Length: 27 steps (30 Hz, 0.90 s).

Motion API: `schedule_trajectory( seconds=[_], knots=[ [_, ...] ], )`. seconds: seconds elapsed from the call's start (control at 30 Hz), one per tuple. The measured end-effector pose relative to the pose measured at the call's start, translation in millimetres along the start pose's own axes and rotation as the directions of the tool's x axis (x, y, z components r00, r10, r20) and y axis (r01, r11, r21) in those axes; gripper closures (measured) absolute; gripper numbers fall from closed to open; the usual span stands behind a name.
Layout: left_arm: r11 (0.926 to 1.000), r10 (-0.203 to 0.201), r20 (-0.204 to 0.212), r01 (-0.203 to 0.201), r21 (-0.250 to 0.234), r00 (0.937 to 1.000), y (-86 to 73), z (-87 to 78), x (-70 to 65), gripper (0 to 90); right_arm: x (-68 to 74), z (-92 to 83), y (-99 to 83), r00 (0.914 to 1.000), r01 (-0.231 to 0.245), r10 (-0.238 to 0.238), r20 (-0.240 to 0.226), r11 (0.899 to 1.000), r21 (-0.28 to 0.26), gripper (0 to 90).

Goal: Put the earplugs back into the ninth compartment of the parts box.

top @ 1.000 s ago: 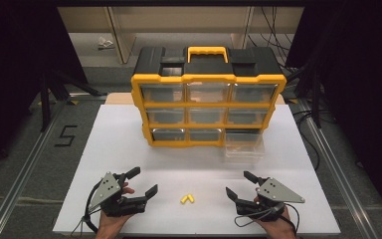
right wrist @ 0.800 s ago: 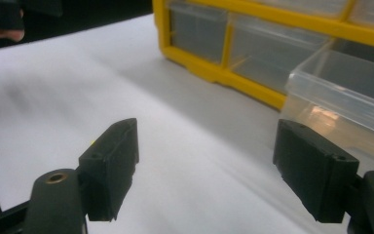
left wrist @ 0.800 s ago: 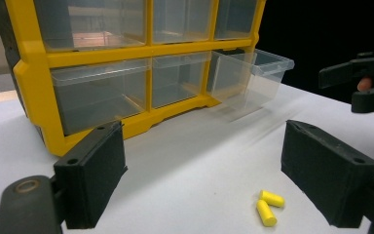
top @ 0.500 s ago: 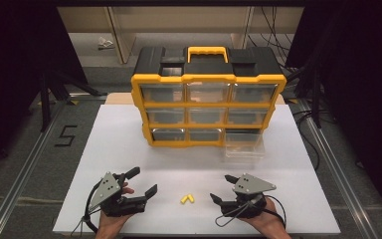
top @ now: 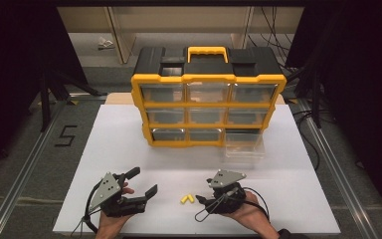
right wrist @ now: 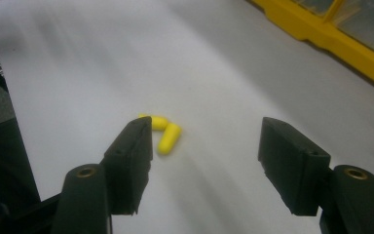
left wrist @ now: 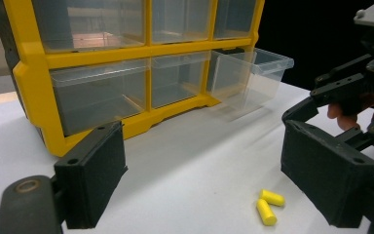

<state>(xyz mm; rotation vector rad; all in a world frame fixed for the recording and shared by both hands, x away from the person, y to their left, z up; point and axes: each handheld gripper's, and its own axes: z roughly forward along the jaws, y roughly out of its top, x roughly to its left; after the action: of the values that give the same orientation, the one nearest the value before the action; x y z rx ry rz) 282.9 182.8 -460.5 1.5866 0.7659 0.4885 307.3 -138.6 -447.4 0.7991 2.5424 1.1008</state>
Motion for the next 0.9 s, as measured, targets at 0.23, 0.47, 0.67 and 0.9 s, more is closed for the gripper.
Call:
schedule_trajectory(
  seconds=[0.23, 0.47, 0.67, 0.9],
  knots=[
    [0.9999, 0.014, 0.000, -0.014, 0.008, 0.9999, 0.3, 0.3, -1.8, 16.1, -0.2, 13.1, 4.1, 0.9996, -0.015, 0.016, -0.025, 0.999, 0.045, 41.6],
    [0.9998, 0.018, -0.002, -0.018, 0.005, 0.9998, 0.6, -0.6, -2.1, 16.1, 4.4, 29.2, 8.7, 0.9988, -0.002, 0.006, -0.049, 0.995, 0.099, 46.3],
    [0.9998, 0.020, -0.001, -0.020, 0.001, 0.9998, 0.5, -0.5, -2.2, 16.2, 6.1, 41.6, 9.0, 0.9979, 0.010, -0.002, -0.065, 0.991, 0.135, 52.2],
    [0.9999, 0.016, -0.002, -0.016, -0.002, 0.9999, 0.6, -0.5, -1.5, 16.2, 5.9, 50.8, 6.5, 0.9971, 0.014, -0.002, -0.076, 0.986, 0.164, 58.0]
  ],
)
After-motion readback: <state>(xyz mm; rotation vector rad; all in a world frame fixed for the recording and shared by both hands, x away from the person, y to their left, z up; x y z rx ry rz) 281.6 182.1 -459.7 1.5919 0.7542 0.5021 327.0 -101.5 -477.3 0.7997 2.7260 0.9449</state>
